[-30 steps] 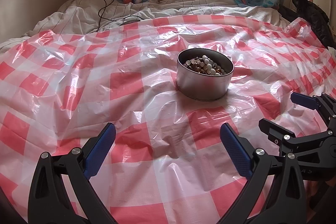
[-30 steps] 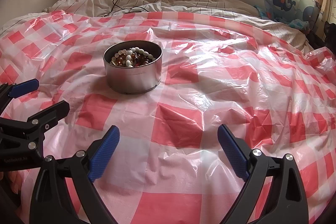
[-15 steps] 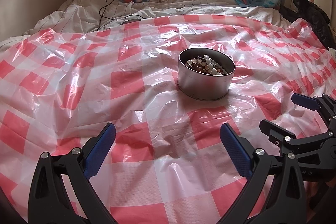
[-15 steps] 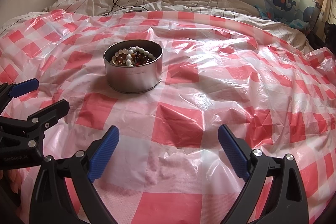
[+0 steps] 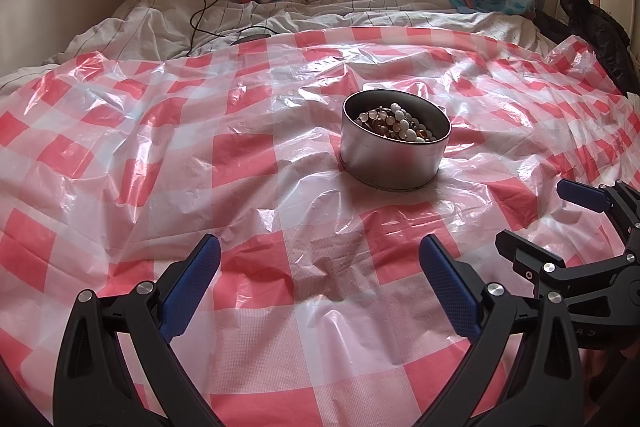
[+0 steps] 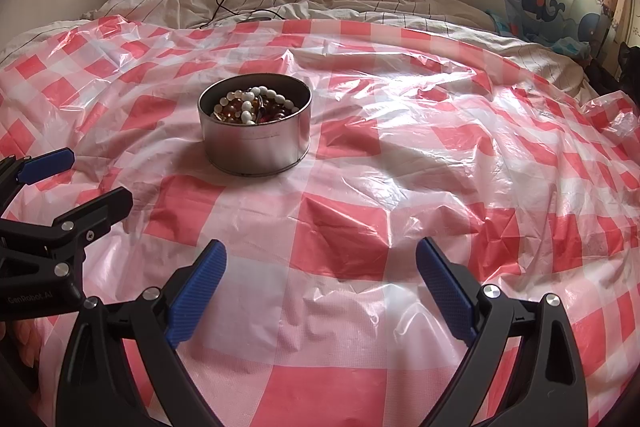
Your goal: Organize jewelry
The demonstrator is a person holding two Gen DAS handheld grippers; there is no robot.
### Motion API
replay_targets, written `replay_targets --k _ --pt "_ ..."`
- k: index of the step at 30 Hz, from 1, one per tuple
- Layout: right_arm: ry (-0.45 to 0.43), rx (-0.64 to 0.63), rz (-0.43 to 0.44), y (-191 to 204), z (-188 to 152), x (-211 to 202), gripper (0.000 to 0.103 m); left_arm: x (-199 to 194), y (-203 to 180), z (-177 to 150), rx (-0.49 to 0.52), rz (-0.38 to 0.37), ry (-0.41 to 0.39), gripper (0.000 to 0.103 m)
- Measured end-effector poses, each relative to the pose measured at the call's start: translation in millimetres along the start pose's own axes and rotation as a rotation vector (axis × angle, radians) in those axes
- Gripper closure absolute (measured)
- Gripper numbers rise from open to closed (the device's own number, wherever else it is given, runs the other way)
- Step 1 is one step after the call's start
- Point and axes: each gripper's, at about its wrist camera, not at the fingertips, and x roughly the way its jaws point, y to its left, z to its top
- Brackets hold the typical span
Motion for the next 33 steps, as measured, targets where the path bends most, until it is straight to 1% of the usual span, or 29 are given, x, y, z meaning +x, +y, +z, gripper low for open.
replay_targets --k 9,14,25,33 --pt "0.000 -0.001 -0.001 0.2 0.5 -0.2 0.011 0.7 0.1 0.9 0.001 0.003 0.005 0.007" --pt "0.001 -0.001 -0.001 -0.1 0.1 0.1 0.011 2.9 3.3 -4.6 -0.004 -0.001 0.017 0.007" --pt "0.002 -0.002 -0.002 0.8 -0.1 0.1 0.011 3.5 2.6 -1.2 -0.004 0.000 0.022 0.007" --pt "0.003 -0.003 -0.002 1.4 0.7 -0.2 0.011 5.6 3.9 -1.8 -0.011 0.018 0.037 0.007"
